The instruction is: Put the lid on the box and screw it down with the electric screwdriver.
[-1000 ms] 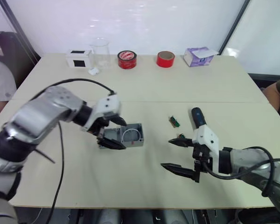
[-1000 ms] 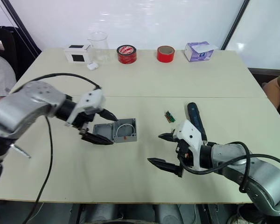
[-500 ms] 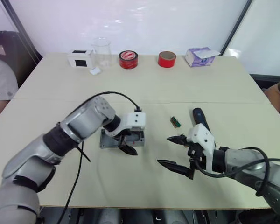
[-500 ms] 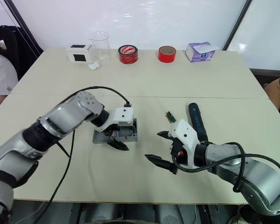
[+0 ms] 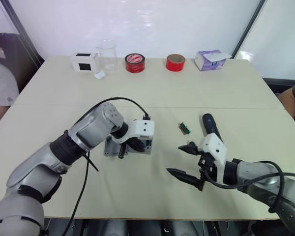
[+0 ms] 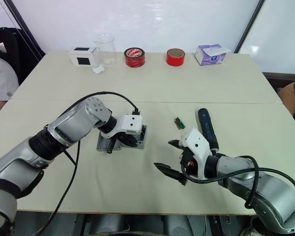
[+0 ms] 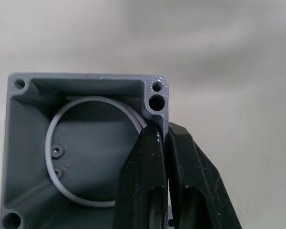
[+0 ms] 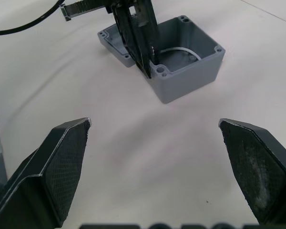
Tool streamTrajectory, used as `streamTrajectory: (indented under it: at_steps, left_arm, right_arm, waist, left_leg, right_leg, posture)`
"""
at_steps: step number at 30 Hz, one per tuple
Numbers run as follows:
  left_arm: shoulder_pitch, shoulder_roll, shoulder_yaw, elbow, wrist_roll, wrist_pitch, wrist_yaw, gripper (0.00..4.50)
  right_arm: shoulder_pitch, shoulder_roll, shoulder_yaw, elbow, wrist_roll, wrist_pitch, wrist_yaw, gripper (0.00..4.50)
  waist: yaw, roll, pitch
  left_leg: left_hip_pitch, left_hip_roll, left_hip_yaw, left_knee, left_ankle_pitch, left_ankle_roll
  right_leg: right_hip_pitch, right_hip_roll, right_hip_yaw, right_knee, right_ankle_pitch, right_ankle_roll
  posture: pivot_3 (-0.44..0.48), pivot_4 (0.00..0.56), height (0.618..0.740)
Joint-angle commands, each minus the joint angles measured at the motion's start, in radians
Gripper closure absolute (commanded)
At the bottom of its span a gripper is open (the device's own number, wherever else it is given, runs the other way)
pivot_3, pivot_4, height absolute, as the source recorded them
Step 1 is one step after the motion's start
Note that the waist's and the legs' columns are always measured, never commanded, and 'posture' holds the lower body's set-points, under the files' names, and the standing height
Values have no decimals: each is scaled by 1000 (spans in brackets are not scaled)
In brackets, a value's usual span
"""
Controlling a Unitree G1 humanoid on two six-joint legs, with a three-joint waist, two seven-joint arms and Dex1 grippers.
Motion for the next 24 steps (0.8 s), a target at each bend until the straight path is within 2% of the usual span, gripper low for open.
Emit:
streamTrajectory:
  at_steps: [1, 4, 7, 9, 12, 18, 21, 24]
  left_arm:
    - [-18, -5, 26, 19, 5, -102, -50, 4451]
    - [-38, -14, 50, 89, -10, -397, -156, 4451]
    - [-52, -24, 57, 155, -57, -581, -247, 4451]
    - [-75, -31, 34, 212, -89, -685, -277, 4451]
    - [-122, -87, -11, 363, -38, -872, -280, 4451]
    - [-197, -147, -87, 563, -33, -1063, -280, 4451]
    - [-233, -172, -124, 638, -39, -1106, -280, 4451]
    - [-257, -157, -182, 639, -92, -1098, -280, 4451]
  right_arm:
    - [3, -2, -57, -22, 46, -1, 11, 0]
    - [22, -4, -130, -14, 162, 30, 21, 0]
    - [40, -12, -164, -17, 233, 49, 16, 0]
    - [55, -19, -173, -26, 255, 55, 9, 0]
    - [78, -17, -170, -42, 264, 55, -12, 0]
    - [110, -6, -166, -60, 268, 36, -55, 0]
    - [131, 0, -166, -69, 265, 24, -72, 0]
    - [153, 3, -165, -79, 259, 13, -80, 0]
  waist:
    - [0, 0, 0]
    - [3, 0, 0]
    - [12, 0, 0]
    - [15, 0, 0]
    - [21, 0, 0]
    - [19, 0, 0]
    - [20, 0, 0]
    - [20, 0, 0]
  left_leg:
    - [0, 0, 0, 0, 0, 0]
    - [0, 0, 0, 0, 0, 0]
    - [0, 0, 1, 0, 0, 0]
    - [0, 0, 1, 0, 0, 0]
    - [0, 0, 1, 0, 0, 0]
    - [-1, -1, 4, 2, -1, 1]
    - [-1, -1, 4, 2, -1, 1]
    - [-1, 0, 4, 2, -1, 1]
  right_leg:
    - [0, 0, 0, 0, 0, 0]
    - [0, 0, 0, 0, 0, 0]
    - [0, 0, 0, -1, 0, 0]
    - [0, 0, 0, -1, 0, -1]
    - [0, 0, 0, 0, 0, -1]
    - [1, -1, 0, -1, 0, 0]
    - [1, 0, 0, -1, 0, 0]
    - [1, 0, 0, -1, 0, 0]
  posture:
    - [0, 150, 740]
    - [0, 150, 740]
    - [0, 150, 740]
    - [0, 150, 740]
    - [0, 150, 740]
    - [0, 150, 740]
    - [0, 150, 740]
    - [0, 150, 740]
